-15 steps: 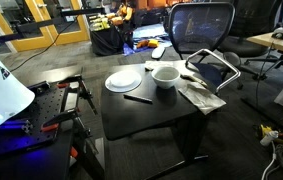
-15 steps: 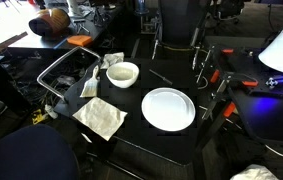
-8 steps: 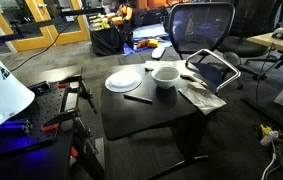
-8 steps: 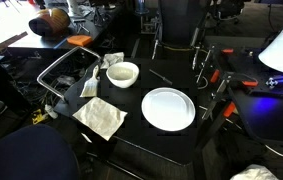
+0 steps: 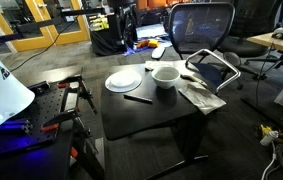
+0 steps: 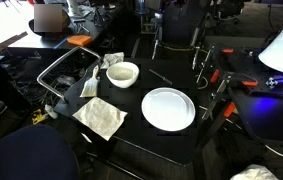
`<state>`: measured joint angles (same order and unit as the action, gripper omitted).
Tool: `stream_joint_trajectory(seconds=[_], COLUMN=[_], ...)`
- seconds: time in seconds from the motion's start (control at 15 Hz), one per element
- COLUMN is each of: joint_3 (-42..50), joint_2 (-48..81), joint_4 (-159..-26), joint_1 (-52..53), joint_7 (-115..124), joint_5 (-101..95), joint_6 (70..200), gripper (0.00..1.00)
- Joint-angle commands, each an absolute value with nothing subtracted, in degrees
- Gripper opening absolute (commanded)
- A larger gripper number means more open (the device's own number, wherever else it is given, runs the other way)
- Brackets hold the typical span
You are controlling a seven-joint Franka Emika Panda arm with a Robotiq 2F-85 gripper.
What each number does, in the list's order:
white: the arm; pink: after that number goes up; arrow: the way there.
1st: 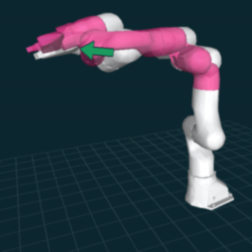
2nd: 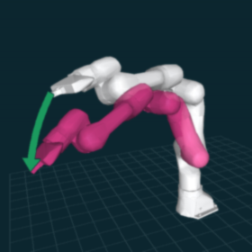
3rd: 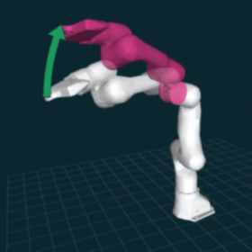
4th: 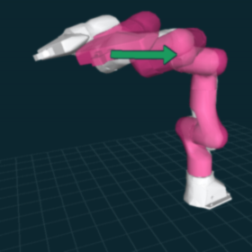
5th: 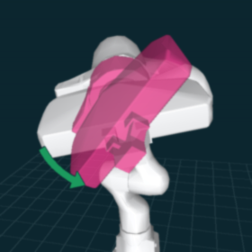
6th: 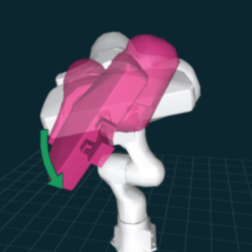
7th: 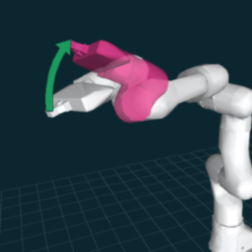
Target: Put the black pen inside the white bowl
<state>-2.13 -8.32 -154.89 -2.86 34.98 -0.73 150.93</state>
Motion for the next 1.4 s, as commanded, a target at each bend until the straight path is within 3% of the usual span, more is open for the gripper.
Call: stream_joint_trajectory(seconds=[0.0, 0.6, 1.33], joint_3=[-2.8, -0.2, 6.0], joint_2=[-0.4, 19.0, 26.9], joint_4=[-154.5, -150.2, -145.2], joint_1=[-3.1, 1.3, 4.5], joint_7=[40.1, 39.8, 39.2], joint_5=[-0.6, 8.1, 11.2], joint_6=[156.8, 165.6, 167.8], gripper=[1.00, 1.00, 1.00])
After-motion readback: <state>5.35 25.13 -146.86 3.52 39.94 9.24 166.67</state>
